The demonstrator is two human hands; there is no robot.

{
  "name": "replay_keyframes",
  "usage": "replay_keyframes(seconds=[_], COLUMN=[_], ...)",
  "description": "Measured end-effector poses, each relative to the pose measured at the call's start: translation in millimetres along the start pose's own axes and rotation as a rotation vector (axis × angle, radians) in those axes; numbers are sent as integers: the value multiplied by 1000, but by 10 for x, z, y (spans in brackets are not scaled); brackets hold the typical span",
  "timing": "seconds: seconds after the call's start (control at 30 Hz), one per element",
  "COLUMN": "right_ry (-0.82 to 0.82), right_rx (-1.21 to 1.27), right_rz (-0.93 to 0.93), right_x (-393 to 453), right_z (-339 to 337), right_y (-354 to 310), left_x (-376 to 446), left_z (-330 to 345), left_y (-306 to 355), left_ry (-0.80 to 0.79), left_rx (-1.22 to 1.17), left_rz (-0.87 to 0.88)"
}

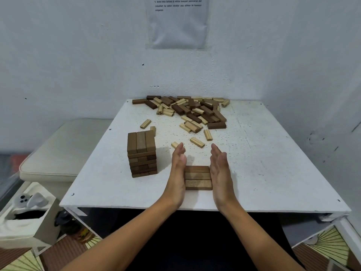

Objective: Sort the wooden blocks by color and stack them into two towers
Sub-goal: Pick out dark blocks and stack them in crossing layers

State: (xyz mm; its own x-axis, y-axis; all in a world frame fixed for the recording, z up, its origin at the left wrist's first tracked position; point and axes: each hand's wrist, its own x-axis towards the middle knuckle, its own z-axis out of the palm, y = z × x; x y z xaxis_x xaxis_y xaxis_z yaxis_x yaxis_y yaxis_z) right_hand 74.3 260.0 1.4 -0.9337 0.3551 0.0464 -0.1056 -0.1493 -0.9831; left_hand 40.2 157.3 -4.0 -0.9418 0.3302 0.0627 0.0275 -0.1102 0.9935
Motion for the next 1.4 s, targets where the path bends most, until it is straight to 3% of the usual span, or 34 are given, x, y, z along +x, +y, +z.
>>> replay_keyframes(seconds=[0.1,0.23,0.37,0.5,1.4], right_ry=[-7,-49,-320,-522,-496], right_rx=[-33,-340,-748,-980,-1002], right_rz=[-18,-63,-139,-92,-272], right_x=[47,134,177,212,214], right_z=[-99,-341,-593,-711,-775], right_y=[-27,-104,-123,-139,-29], left_x=[-9,39,104,130,125], left_z=[-108,-359,-506,-550,-457], left_y=[40,88,135,128,233], left_ry=[-34,-154,-330,-419,-426], left_rx=[224,627,1003,1216,1110], left_rz=[106,288,313,333,242])
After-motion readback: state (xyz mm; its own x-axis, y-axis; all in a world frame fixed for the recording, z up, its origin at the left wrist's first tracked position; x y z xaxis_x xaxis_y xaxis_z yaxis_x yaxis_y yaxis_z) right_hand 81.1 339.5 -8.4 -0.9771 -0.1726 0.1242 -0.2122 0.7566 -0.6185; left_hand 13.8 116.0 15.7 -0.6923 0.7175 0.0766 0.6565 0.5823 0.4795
